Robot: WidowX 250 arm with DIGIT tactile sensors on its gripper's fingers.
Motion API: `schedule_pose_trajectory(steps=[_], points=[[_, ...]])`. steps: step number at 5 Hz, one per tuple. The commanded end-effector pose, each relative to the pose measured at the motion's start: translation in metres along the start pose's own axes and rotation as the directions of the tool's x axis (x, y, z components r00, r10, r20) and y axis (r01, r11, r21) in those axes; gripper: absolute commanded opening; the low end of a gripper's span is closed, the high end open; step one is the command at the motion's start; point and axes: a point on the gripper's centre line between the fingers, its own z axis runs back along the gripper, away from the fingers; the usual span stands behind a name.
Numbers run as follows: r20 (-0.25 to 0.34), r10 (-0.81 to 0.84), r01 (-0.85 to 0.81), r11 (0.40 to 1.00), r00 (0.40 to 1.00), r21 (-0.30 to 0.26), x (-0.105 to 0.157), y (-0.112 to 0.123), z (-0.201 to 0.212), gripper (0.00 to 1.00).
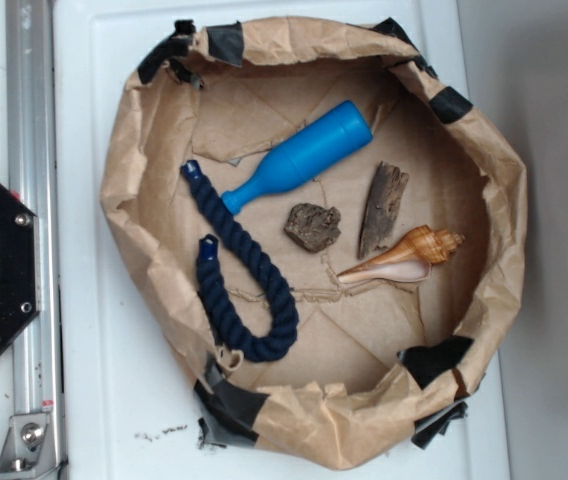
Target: Grab the rock.
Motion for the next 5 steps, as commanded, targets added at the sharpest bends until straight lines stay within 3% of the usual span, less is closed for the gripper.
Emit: schedule_pose_trajectory(steps=[1,3,4,5], points=[[0.000,0.000,0.000,1.000,1.000,0.000,0.000,0.000,0.000,1.00],[0.042,-0.195,0.196,0.980,0.980,-0.040,0.074,0.032,-0.040,1.00],[0.012,-0.268,0.269,0.962,0.963,-0.043,0.107,0.031,-0.066,1.00],[-0.061,-0.371,0.372,0.928,0.927,0.004,0.118,0.028,-0.110,1.00]])
